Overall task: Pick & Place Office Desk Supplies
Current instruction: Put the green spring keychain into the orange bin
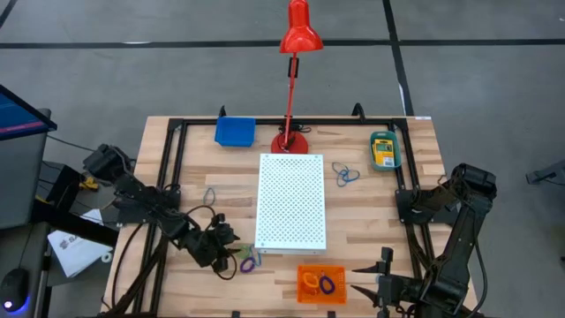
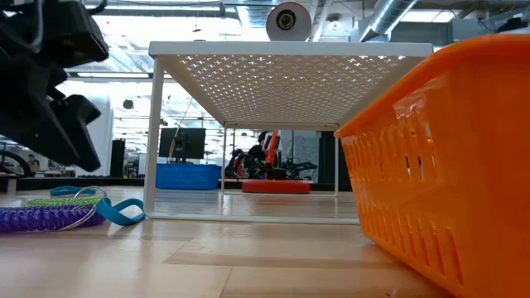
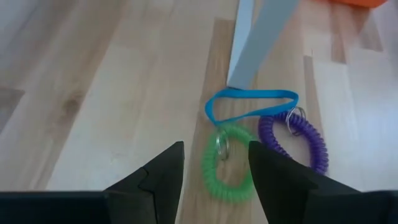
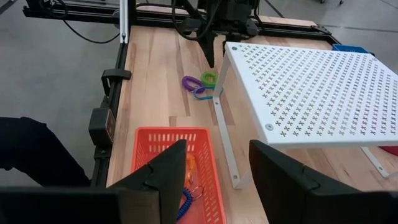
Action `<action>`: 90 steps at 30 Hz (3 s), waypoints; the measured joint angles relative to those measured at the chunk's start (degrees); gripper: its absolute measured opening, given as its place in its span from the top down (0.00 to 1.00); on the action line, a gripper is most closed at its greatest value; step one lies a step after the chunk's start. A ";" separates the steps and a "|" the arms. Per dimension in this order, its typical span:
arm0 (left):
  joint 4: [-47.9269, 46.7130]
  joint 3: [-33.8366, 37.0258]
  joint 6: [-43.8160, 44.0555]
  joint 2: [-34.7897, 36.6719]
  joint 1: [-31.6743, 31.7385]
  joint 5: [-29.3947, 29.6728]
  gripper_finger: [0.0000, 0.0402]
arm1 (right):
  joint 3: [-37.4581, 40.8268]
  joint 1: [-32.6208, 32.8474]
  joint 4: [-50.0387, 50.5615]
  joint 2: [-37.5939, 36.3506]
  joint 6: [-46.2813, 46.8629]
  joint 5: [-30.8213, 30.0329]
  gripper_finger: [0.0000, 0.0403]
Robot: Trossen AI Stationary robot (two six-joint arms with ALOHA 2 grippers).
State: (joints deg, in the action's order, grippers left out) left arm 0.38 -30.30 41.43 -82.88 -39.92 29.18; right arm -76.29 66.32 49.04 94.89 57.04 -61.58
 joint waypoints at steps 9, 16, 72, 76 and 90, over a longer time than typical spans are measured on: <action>5.42 0.00 -0.97 -5.63 1.87 -4.04 0.59 | 0.00 0.00 0.04 0.00 0.00 0.00 0.58; 9.30 0.00 -2.35 -8.80 1.99 -4.00 0.61 | 0.00 0.01 -0.02 0.00 0.02 0.00 0.58; 21.09 -3.20 -5.42 -0.78 -15.11 4.32 1.00 | -0.01 -0.09 0.00 0.00 1.51 0.01 0.58; 21.30 -9.20 -6.15 -7.07 -16.08 1.70 1.00 | 0.00 -0.11 0.13 0.02 1.25 -0.02 0.58; 21.47 -37.54 -25.14 -29.09 -12.41 -0.76 1.00 | 0.05 -0.09 0.12 0.02 0.87 -0.27 0.58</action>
State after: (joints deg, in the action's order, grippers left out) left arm 21.84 -67.85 16.29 -111.97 -52.33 28.42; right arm -76.25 66.24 49.16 94.91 57.90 -61.85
